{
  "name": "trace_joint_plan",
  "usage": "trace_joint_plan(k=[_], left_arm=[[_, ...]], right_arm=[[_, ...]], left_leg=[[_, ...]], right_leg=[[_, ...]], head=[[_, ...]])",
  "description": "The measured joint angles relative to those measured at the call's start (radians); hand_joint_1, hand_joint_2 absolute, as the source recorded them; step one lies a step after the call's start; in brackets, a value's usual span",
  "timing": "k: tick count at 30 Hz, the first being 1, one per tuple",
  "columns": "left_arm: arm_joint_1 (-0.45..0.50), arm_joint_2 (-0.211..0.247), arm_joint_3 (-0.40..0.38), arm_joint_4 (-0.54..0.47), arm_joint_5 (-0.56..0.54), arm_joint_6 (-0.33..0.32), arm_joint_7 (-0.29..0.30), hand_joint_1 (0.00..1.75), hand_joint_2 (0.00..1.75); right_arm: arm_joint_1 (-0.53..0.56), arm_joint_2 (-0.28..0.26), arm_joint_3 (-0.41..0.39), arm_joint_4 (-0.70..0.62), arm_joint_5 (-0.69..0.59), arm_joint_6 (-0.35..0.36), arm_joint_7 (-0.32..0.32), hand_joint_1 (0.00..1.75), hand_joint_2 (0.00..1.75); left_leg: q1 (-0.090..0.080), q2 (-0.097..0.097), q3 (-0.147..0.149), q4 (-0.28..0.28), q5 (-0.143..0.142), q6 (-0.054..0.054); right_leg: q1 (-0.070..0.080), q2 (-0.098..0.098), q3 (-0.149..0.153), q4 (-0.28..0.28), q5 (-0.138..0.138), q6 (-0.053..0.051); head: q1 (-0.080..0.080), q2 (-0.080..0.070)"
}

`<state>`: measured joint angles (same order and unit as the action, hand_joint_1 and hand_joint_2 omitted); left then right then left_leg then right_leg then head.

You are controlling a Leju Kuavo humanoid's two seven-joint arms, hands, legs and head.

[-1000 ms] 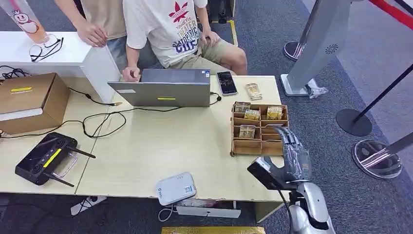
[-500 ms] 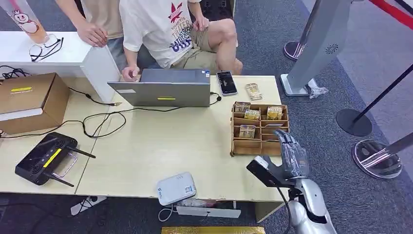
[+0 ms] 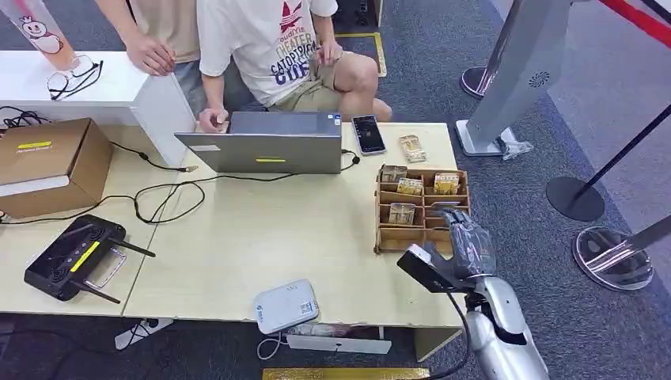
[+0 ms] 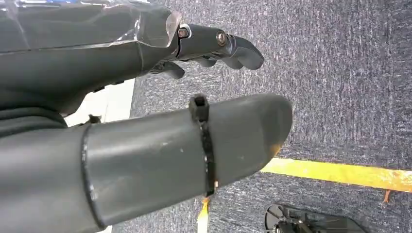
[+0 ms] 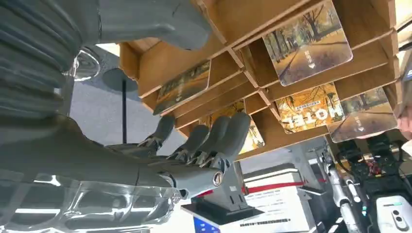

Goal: Pass the card to the sensor for recognition and then transmit it.

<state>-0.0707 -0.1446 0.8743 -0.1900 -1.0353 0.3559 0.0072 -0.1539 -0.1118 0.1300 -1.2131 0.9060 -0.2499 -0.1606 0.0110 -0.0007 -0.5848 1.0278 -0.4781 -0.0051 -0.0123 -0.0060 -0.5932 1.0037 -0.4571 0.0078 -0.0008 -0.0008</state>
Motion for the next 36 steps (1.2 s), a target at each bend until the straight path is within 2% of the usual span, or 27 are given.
trace_joint_plan(k=[5, 7, 9, 15, 29, 33, 36], left_arm=[[0.001, 0.004, 0.002, 0.000, 0.000, 0.000, -0.002, 0.00, 0.00], [0.001, 0.005, 0.003, 0.000, 0.000, 0.000, -0.002, 0.00, 0.00], [0.001, 0.005, 0.003, 0.000, 0.000, 0.000, -0.004, 0.00, 0.00], [0.002, 0.006, 0.007, 0.000, 0.000, 0.000, -0.005, 0.00, 0.00], [0.005, 0.008, 0.027, 0.000, 0.021, 0.008, -0.011, 0.00, 0.00], [0.004, 0.008, 0.029, 0.000, 0.021, 0.008, -0.011, 0.00, 0.00], [0.005, 0.008, 0.032, 0.000, 0.021, 0.008, -0.011, 0.00, 0.00]], right_arm=[[-0.028, -0.018, 0.015, 0.037, -0.019, -0.003, -0.008, 0.79, 1.75], [-0.042, -0.023, 0.019, 0.055, -0.027, -0.005, -0.010, 0.73, 1.75], [-0.052, -0.029, 0.022, 0.072, -0.036, -0.011, -0.014, 0.77, 1.75], [-0.070, -0.049, 0.031, 0.105, -0.054, -0.023, -0.018, 0.72, 1.75], [-0.123, -0.079, 0.060, 0.188, -0.070, -0.025, -0.029, 0.77, 1.75], [-0.122, -0.086, 0.063, 0.189, -0.070, -0.029, -0.025, 0.94, 1.75], [-0.111, -0.090, 0.064, 0.182, -0.066, -0.031, -0.011, 1.15, 1.75]], left_leg=[[0.000, 0.000, 0.000, 0.000, 0.000, 0.000], [0.000, 0.000, 0.000, 0.000, 0.000, 0.000], [0.000, 0.000, 0.000, 0.000, 0.000, 0.000], [0.000, 0.000, 0.000, 0.000, 0.000, 0.000], [0.000, 0.000, 0.000, 0.000, 0.000, 0.000], [0.000, 0.000, 0.000, 0.000, 0.000, 0.000], [0.000, 0.000, 0.000, 0.000, 0.000, 0.000]], right_leg=[[0.000, 0.000, 0.000, 0.000, 0.000, 0.000], [0.000, 0.000, 0.000, 0.000, 0.000, 0.000], [0.000, 0.000, 0.000, 0.000, 0.000, 0.000], [0.000, 0.000, 0.000, 0.000, 0.000, 0.000], [0.000, 0.000, 0.000, 0.000, 0.000, 0.000], [0.000, 0.000, 0.000, 0.000, 0.000, 0.000], [0.000, 0.000, 0.000, 0.000, 0.000, 0.000]], head=[[0.000, 0.000], [0.000, 0.000], [0.000, 0.000], [0.000, 0.000], [0.000, 0.000], [0.000, 0.000], [0.000, 0.000]])
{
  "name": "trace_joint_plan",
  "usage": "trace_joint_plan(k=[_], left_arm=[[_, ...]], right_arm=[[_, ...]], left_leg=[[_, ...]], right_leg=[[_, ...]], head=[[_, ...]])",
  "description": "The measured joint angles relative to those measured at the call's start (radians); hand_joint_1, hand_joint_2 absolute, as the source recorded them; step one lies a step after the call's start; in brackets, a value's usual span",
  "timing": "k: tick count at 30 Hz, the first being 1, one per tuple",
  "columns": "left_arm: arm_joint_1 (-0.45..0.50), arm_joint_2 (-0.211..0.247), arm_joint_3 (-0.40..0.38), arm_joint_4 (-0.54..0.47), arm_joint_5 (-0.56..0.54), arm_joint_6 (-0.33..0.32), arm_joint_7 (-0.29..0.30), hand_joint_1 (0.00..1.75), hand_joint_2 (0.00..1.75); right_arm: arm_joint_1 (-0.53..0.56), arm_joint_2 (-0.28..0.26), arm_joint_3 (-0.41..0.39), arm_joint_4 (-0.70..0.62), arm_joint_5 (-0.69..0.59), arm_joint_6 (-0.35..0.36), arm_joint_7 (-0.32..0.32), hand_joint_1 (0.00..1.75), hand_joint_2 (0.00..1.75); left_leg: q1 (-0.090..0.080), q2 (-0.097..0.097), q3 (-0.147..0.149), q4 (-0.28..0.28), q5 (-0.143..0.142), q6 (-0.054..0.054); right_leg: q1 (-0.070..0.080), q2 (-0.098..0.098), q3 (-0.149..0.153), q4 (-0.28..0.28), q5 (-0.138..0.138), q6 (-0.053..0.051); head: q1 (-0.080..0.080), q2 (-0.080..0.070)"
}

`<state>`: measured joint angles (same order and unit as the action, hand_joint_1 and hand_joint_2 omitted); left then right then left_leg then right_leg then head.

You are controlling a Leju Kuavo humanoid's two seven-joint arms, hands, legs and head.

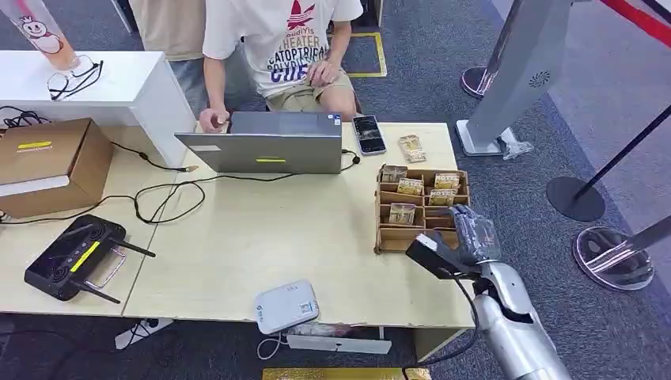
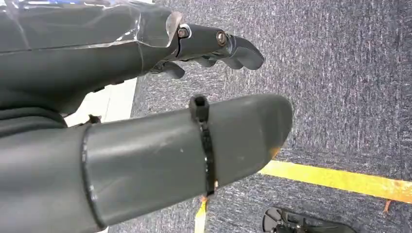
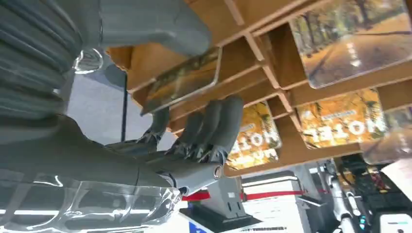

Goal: Pass the card to the sensor for recognition and then transmit it.

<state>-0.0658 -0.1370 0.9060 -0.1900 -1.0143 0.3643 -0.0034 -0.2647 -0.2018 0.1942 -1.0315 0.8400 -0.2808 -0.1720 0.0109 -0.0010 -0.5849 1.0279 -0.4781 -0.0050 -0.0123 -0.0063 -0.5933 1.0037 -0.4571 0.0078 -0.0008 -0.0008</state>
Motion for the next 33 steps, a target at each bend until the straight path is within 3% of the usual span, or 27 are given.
trace_joint_plan(k=[1, 11, 15, 33], left_arm=[[0.000, 0.000, 0.001, 0.000, 0.000, 0.000, 0.000, 0.00, 0.00], [0.001, 0.000, 0.002, 0.000, 0.000, 0.005, -0.003, 0.00, 0.00], [0.001, 0.000, 0.002, 0.000, 0.001, 0.006, -0.003, 0.00, 0.00], [0.001, 0.000, 0.019, 0.000, 0.003, 0.006, -0.003, 0.00, 0.00]], right_arm=[[0.005, -0.001, 0.000, -0.004, 0.000, 0.000, 0.003, 1.29, 1.75], [0.021, -0.010, 0.001, -0.032, 0.016, 0.010, 0.013, 1.62, 1.75], [0.020, -0.010, 0.001, -0.035, 0.018, 0.015, 0.013, 1.55, 1.75], [-0.005, -0.010, 0.016, -0.040, 0.015, 0.035, -0.008, 1.55, 1.75]], left_leg=[[0.000, 0.000, 0.000, 0.000, 0.000, 0.000], [0.000, 0.000, 0.000, 0.000, 0.000, 0.000], [0.000, 0.000, 0.000, 0.000, 0.000, 0.000], [0.000, 0.000, 0.000, 0.000, 0.000, 0.000]], right_leg=[[0.000, 0.000, 0.000, 0.000, 0.000, 0.000], [0.000, 0.000, 0.000, 0.000, 0.000, 0.000], [0.000, 0.000, 0.000, 0.000, 0.000, 0.000], [0.000, 0.000, 0.000, 0.000, 0.000, 0.000]], head=[[0.000, 0.000], [0.000, 0.000], [0.000, 0.000], [0.000, 0.000]])
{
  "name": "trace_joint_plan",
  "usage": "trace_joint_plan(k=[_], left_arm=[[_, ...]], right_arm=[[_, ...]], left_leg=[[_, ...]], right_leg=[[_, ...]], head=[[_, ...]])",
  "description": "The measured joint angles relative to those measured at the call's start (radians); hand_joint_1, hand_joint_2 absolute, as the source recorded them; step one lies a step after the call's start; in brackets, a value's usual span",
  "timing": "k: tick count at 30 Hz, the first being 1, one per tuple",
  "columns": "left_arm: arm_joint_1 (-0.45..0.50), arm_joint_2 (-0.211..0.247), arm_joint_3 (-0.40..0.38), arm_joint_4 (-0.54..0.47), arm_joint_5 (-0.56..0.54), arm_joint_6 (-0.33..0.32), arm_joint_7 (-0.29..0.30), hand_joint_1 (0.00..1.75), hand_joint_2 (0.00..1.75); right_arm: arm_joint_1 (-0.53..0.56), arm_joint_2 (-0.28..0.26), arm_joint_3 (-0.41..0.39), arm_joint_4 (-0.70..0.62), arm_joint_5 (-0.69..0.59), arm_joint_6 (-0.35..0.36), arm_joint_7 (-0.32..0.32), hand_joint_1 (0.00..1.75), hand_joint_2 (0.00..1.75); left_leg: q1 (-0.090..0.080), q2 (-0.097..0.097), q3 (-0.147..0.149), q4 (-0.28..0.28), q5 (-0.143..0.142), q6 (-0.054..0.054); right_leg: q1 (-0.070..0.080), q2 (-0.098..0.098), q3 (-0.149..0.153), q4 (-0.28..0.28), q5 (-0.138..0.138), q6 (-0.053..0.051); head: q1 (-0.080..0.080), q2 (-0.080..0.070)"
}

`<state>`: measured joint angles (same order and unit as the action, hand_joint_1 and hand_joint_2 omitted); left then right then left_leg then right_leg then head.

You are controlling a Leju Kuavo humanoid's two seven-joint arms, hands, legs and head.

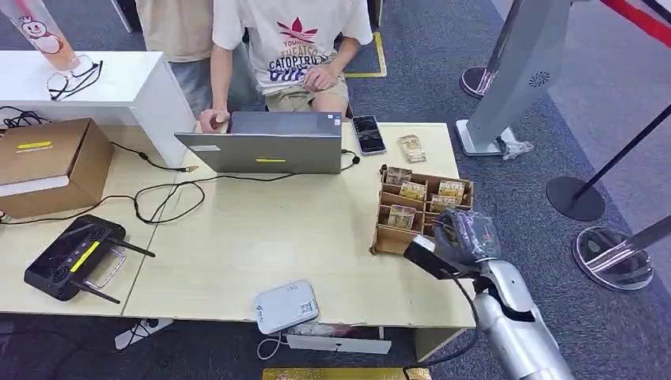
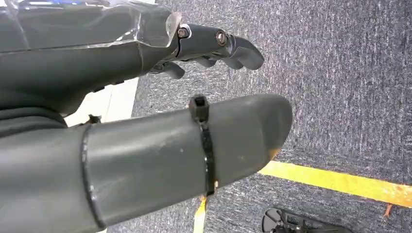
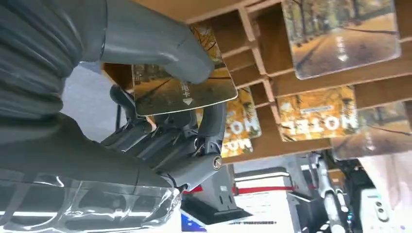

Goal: Pass the card to the sensor for recognition and then transmit it.

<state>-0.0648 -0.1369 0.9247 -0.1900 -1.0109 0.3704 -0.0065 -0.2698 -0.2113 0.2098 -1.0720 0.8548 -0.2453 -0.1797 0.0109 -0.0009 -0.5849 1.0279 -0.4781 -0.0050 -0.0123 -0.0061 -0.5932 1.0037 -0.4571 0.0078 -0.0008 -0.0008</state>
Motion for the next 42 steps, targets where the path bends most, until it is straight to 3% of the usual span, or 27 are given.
trace_joint_plan(k=[13, 23, 32, 37, 42], left_arm=[[0.000, 0.000, 0.000, 0.000, -0.020, -0.010, -0.005, 0.00, 0.00], [-0.001, 0.000, 0.000, 0.000, -0.041, -0.015, -0.006, 0.00, 0.00], [-0.002, 0.000, 0.000, 0.000, -0.063, -0.027, -0.006, 0.00, 0.00], [-0.005, 0.000, -0.001, 0.000, -0.067, -0.029, -0.005, 0.00, 0.00], [-0.015, 0.000, -0.002, 0.000, -0.082, -0.032, 0.002, 0.00, 0.00]], right_arm=[[0.003, -0.005, 0.004, -0.152, -0.118, 0.110, -0.020, 1.57, 1.75], [0.016, -0.026, -0.015, -0.251, -0.279, 0.196, -0.060, 1.64, 1.75], [0.023, -0.044, -0.034, -0.359, -0.343, 0.226, -0.080, 1.62, 1.75], [-0.041, -0.046, -0.023, -0.362, -0.360, 0.248, -0.100, 1.66, 1.75], [-0.198, -0.046, 0.038, -0.292, -0.387, 0.264, -0.108, 1.71, 1.75]], left_leg=[[0.000, 0.000, 0.000, 0.000, 0.000, 0.000], [0.000, 0.000, 0.000, 0.000, 0.000, 0.000], [0.000, 0.000, 0.000, 0.000, 0.000, 0.000], [0.000, 0.001, 0.000, 0.000, 0.000, 0.000], [0.000, 0.002, 0.001, 0.000, 0.001, 0.000]], right_leg=[[0.000, 0.000, 0.000, 0.000, 0.000, 0.000], [0.000, 0.000, 0.000, 0.000, 0.000, 0.000], [0.000, 0.000, 0.000, 0.000, 0.000, 0.000], [0.000, 0.000, 0.000, 0.000, 0.001, 0.000], [0.000, 0.002, 0.000, 0.000, 0.002, 0.000]], head=[[0.000, 0.000], [0.000, 0.000], [0.000, 0.000], [0.000, 0.000], [0.000, 0.000]])
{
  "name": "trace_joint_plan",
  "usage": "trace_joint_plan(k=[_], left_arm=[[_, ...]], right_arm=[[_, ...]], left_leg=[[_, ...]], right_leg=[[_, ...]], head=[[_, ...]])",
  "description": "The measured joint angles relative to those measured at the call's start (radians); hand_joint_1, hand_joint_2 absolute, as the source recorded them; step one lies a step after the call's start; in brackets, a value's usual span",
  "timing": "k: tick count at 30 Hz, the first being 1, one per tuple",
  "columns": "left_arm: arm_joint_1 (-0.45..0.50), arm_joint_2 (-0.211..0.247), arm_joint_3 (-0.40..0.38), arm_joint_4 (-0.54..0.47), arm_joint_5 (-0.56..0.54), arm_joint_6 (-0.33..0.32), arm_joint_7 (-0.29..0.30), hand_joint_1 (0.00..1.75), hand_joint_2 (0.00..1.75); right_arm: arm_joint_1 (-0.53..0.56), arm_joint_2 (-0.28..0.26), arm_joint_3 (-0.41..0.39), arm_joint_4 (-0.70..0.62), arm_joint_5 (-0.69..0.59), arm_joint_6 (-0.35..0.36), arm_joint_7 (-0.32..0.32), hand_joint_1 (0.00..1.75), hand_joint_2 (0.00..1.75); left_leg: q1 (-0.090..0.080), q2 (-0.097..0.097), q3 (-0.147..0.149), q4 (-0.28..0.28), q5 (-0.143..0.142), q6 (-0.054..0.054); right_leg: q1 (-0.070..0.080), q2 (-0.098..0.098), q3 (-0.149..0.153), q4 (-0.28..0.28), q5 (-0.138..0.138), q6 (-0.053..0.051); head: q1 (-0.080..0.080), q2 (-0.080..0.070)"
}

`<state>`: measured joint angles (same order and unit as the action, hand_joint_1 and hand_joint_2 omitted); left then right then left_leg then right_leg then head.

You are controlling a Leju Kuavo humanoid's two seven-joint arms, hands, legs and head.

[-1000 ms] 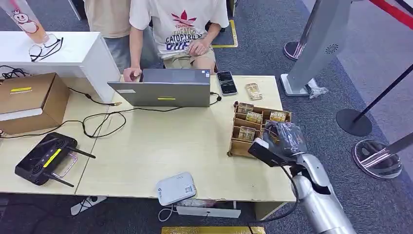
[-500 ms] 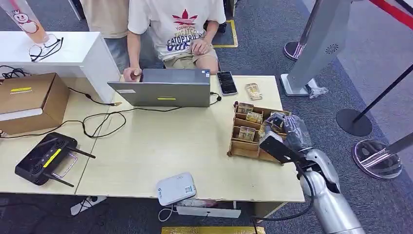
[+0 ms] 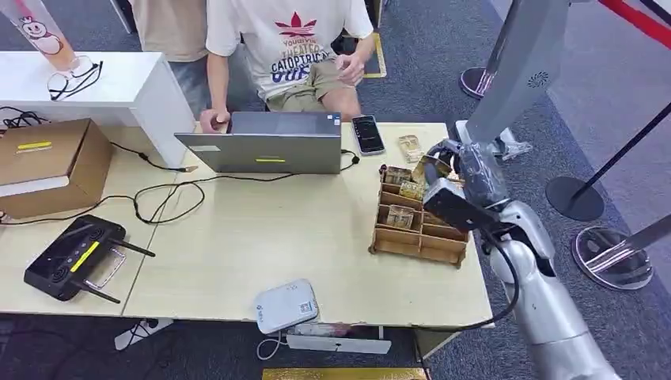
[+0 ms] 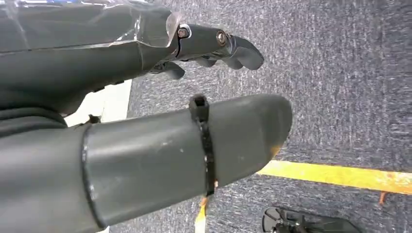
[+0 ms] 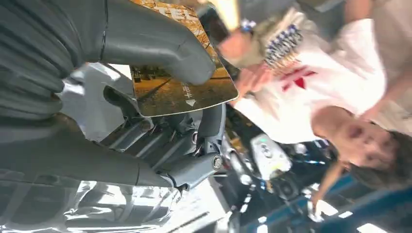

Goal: Pass the card to the sensor for recognition and then transmit it.

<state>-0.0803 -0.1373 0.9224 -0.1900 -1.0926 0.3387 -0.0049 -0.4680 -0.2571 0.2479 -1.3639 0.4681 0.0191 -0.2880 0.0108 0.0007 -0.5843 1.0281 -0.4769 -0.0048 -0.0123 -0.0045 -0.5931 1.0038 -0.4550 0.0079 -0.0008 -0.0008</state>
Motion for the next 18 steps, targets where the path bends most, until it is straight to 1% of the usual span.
trace_joint_plan(k=[3, 6, 8, 10, 15, 18], left_arm=[[-0.006, 0.000, -0.002, 0.000, -0.009, -0.002, 0.009, 0.00, 0.00], [-0.011, 0.000, -0.012, 0.000, -0.023, -0.010, 0.014, 0.00, 0.00], [-0.016, 0.000, -0.019, 0.000, -0.028, -0.013, 0.022, 0.00, 0.00], [-0.019, 0.000, -0.025, 0.000, -0.034, -0.016, 0.027, 0.00, 0.00], [-0.028, -0.002, -0.034, 0.000, -0.037, -0.018, 0.035, 0.00, 0.00], [-0.031, -0.003, -0.040, 0.000, -0.038, -0.019, 0.037, 0.00, 0.00]], right_arm=[[-0.088, 0.001, 0.037, 0.050, -0.017, 0.000, -0.002, 1.73, 1.75], [-0.163, 0.011, 0.070, 0.099, -0.023, -0.003, 0.011, 1.75, 1.75], [-0.208, 0.022, 0.091, 0.133, -0.020, -0.005, 0.023, 1.73, 1.75], [-0.259, 0.035, 0.110, 0.173, -0.016, -0.006, 0.030, 1.75, 1.75], [-0.389, 0.073, 0.156, 0.302, -0.002, -0.013, 0.047, 1.75, 1.75], [-0.458, 0.102, 0.184, 0.394, 0.017, -0.032, 0.058, 1.75, 1.75]], left_leg=[[0.000, -0.001, 0.000, 0.000, 0.001, 0.000], [0.000, -0.001, -0.001, 0.000, 0.001, 0.000], [0.000, -0.001, -0.001, 0.000, 0.001, 0.000], [0.000, -0.001, -0.001, 0.000, 0.001, 0.000], [0.000, -0.001, -0.001, 0.000, 0.001, 0.000], [0.000, -0.001, -0.001, 0.000, 0.001, 0.000]], right_leg=[[0.000, -0.001, 0.000, 0.000, 0.000, 0.000], [0.000, -0.001, 0.000, 0.000, 0.001, -0.001], [0.000, -0.001, 0.000, 0.000, 0.001, -0.001], [0.000, -0.001, 0.000, 0.000, 0.001, -0.001], [0.000, -0.001, 0.000, 0.000, 0.001, -0.001], [0.000, -0.001, 0.000, 0.000, 0.001, -0.001]], head=[[0.000, 0.000], [0.000, 0.000], [0.000, 0.000], [0.000, 0.000], [0.000, 0.000], [0.000, 0.000]])
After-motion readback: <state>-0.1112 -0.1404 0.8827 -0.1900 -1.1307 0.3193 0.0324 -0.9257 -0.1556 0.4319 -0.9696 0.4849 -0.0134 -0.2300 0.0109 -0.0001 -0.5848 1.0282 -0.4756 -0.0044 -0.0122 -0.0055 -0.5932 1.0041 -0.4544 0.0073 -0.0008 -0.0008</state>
